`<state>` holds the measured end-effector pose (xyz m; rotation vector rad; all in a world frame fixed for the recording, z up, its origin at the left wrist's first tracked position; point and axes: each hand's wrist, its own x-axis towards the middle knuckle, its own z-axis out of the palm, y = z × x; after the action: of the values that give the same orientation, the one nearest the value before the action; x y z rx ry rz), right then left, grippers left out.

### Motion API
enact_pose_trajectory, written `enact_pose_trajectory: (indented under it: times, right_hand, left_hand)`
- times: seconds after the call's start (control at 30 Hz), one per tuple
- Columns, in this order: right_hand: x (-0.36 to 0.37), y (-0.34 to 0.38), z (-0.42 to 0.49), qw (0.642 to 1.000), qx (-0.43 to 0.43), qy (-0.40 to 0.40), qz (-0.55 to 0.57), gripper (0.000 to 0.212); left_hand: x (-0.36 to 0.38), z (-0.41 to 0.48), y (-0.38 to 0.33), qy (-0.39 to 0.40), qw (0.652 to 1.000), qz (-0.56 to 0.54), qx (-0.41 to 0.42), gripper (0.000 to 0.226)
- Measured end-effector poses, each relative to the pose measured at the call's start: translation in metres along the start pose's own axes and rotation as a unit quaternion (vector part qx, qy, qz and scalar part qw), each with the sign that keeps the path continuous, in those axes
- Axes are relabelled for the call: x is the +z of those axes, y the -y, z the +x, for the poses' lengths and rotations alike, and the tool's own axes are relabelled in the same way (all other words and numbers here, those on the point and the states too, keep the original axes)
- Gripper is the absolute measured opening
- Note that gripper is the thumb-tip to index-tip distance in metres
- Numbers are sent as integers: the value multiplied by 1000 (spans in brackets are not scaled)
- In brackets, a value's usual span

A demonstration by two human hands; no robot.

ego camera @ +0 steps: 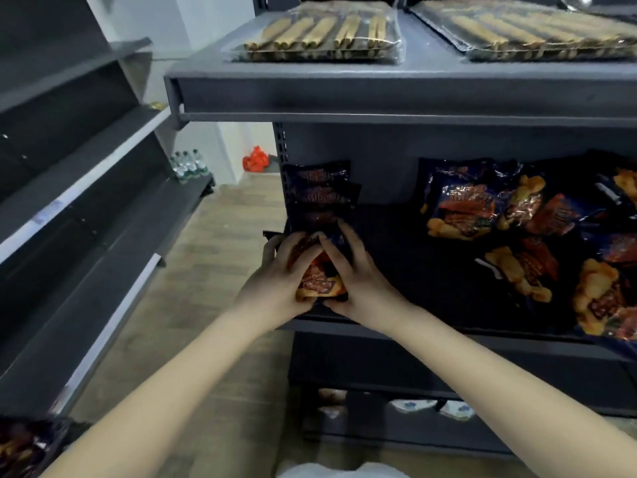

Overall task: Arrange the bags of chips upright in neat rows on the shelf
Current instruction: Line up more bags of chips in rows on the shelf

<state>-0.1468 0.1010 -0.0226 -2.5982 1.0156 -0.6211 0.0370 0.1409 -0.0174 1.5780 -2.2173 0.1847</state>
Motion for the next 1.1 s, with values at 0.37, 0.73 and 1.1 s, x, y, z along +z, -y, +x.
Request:
enact_pose_trajectory:
  times: [0.37, 0.73, 1.1]
  right_hand:
    - [18, -14, -15, 992, 101, 48, -58, 123]
    - [28, -9, -22, 985, 167, 43, 4, 112]
    - [29, 0, -24, 979, 200, 42, -6, 111]
  left_hand:
    - [30, 9, 8, 97, 995, 33, 18, 98]
    - [39, 13, 19, 163, 986, 25, 28, 107]
    - [38, 20, 23, 190, 980, 20, 47, 116]
